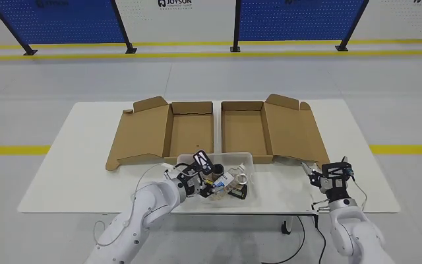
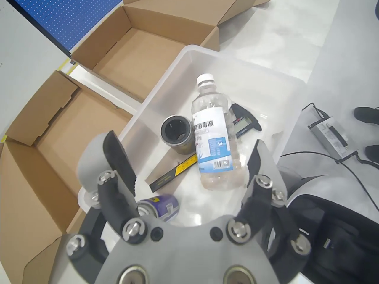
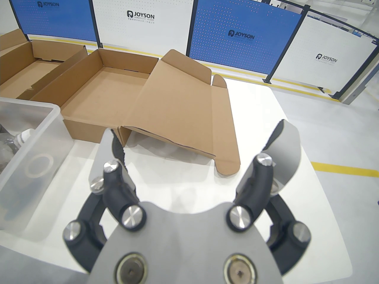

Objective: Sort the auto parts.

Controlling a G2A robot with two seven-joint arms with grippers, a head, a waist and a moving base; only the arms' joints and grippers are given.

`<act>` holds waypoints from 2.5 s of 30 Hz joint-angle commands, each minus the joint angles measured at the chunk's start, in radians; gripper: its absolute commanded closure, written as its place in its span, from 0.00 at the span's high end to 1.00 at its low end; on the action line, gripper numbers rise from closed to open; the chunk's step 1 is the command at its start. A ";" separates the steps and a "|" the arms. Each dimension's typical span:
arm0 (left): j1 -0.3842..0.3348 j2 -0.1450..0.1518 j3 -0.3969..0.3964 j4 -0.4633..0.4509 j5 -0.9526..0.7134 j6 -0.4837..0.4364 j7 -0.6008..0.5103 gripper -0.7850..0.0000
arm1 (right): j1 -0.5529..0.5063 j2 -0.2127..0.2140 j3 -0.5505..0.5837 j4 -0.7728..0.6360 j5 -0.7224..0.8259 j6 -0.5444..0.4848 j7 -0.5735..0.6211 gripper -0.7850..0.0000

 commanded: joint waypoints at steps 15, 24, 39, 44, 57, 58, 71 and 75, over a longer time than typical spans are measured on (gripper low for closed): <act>0.009 0.002 -0.007 -0.018 -0.009 -0.002 -0.017 1.00 | 0.000 0.000 0.000 0.000 0.000 0.000 0.000 1.00; -0.130 -0.040 0.138 0.031 -0.155 0.091 -0.230 1.00 | 0.000 0.000 0.000 0.000 0.000 0.000 0.000 1.00; -0.320 -0.116 0.310 0.265 -0.253 0.200 -0.307 0.98 | 0.000 0.000 0.000 0.000 0.000 0.000 0.000 1.00; -0.337 -0.126 0.324 0.300 -0.264 0.206 -0.302 0.93 | 0.000 0.000 0.000 0.000 0.000 0.000 0.000 1.00; -0.350 -0.142 0.337 0.326 -0.267 0.210 -0.288 0.85 | 0.000 0.000 0.000 0.000 0.000 0.000 0.000 1.00; -0.349 -0.142 0.336 0.322 -0.262 0.212 -0.287 0.85 | 0.000 0.000 0.000 0.000 0.000 0.000 0.000 1.00; -0.328 -0.141 0.330 0.269 -0.228 0.193 -0.302 0.83 | 0.000 0.000 0.000 0.000 0.000 0.000 0.000 1.00; -0.335 -0.147 0.338 0.284 -0.229 0.188 -0.302 0.79 | 0.000 0.000 0.000 0.000 0.000 0.000 0.000 1.00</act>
